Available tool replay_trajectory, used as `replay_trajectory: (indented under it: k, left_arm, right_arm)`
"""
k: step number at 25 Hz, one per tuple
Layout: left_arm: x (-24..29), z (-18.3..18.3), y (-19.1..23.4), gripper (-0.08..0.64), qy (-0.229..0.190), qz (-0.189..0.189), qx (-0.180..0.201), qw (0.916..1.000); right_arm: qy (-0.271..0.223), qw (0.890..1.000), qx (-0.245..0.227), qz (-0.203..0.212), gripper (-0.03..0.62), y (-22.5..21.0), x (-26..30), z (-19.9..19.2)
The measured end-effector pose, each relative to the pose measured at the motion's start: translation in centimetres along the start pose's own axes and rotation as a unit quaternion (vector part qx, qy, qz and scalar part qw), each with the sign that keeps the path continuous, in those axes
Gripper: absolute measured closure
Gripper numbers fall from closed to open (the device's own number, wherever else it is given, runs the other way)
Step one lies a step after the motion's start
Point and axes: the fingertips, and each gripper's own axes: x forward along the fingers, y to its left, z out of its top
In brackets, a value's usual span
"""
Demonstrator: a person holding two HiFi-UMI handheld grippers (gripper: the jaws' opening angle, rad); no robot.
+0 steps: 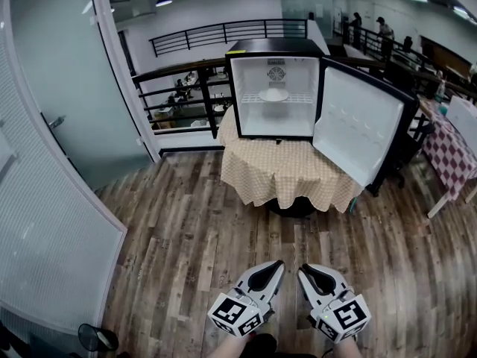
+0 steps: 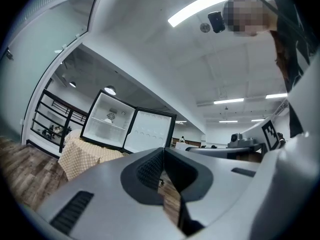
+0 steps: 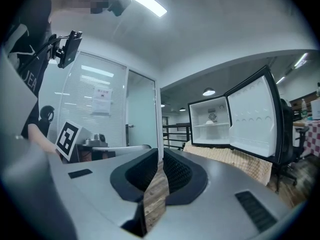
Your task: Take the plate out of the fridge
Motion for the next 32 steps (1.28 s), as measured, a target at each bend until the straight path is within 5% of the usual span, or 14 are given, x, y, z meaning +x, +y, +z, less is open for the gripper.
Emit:
replay_trajectory:
  k: [14,32]
  left_arm:
    - [3.0,0.9,7.8,0.548,0.001,0.006,-0.015,0.9999]
    - [10.6,0.8,16.3,0.548,0.012,0.052,-0.024,0.9983]
  right_arm:
    - [-0.004,0.998,0.053,-0.039,0.538,-5.8,6.1,-0.3]
    - [0.008,0.998,0.063,-0.003,0.538,-13.7,14.9,-0.4]
